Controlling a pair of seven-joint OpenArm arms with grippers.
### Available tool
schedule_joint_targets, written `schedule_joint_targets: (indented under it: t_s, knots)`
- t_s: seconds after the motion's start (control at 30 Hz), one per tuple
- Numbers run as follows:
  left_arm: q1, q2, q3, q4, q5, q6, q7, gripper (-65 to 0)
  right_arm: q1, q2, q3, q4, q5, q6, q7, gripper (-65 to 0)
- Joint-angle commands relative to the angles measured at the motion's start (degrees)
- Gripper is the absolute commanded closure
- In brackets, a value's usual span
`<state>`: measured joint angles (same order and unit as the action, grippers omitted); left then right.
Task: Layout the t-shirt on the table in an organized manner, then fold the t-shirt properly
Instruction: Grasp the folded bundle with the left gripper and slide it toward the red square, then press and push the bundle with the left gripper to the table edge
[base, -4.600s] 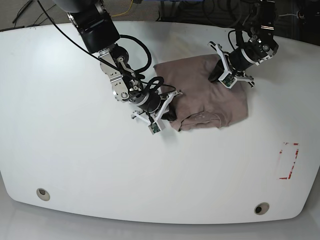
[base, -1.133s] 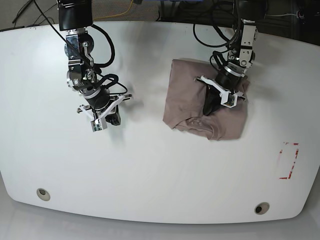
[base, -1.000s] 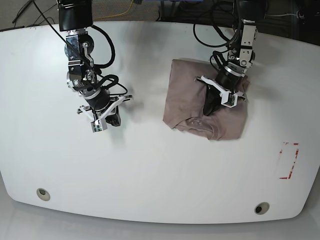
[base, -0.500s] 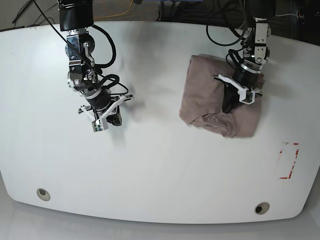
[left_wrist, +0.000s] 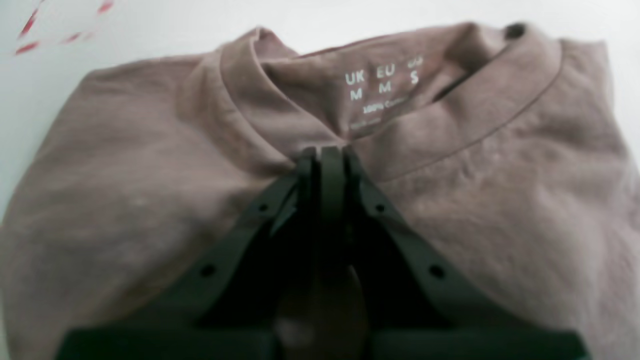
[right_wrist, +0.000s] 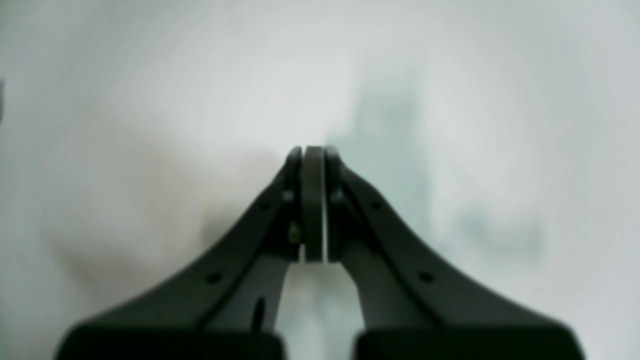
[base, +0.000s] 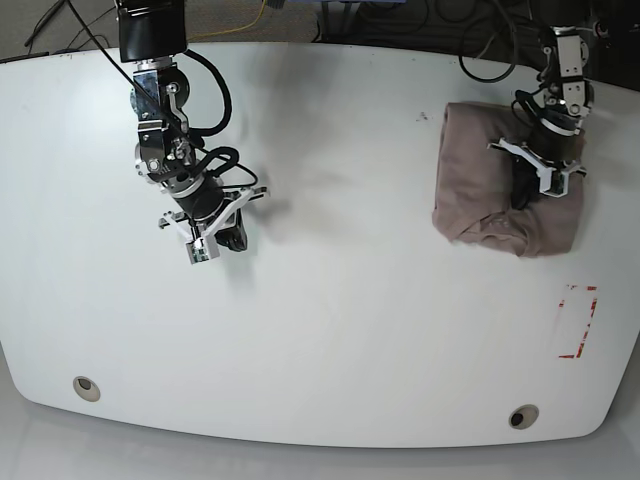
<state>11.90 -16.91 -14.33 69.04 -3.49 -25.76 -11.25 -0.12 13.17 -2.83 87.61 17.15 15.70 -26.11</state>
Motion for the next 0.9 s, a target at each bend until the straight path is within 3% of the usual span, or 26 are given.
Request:
schedule_joint_targets:
  t_s: [0.0, 0.27, 0.43, 0.6, 0.87]
  knots:
    - [-0.16, -1.42, -2.86, 1.6, 0.72, -0.48, 1.97, 0.0, 0.87, 0.41, 0.24, 1.22, 0.57, 0.43, 1.45, 0.0]
    - [-0.25, -2.04, -8.66, 4.68, 0.72, -5.49, 2.23, 0.0, 0.52, 0.24, 0.15, 1.22, 0.57, 0.43, 1.45, 0.0]
    - [-0.25, -2.04, -8.84, 7.84, 0.72, -5.49, 2.5, 0.0, 0.52, 0.24, 0.15, 1.22, 0.57, 0.43, 1.45, 0.0]
    - [-0.52, -1.6, -8.75, 13.38, 0.63, -5.49, 7.95, 0.0, 0.52, 0.24, 0.15, 1.22, 0.57, 0.43, 1.45, 0.0]
    - [-0.43, 3.41, -5.58, 21.47, 0.89, -5.49, 13.4, 0.0, 0.78, 0.24, 0.15, 1.05, 0.57, 0.43, 1.45, 0.0]
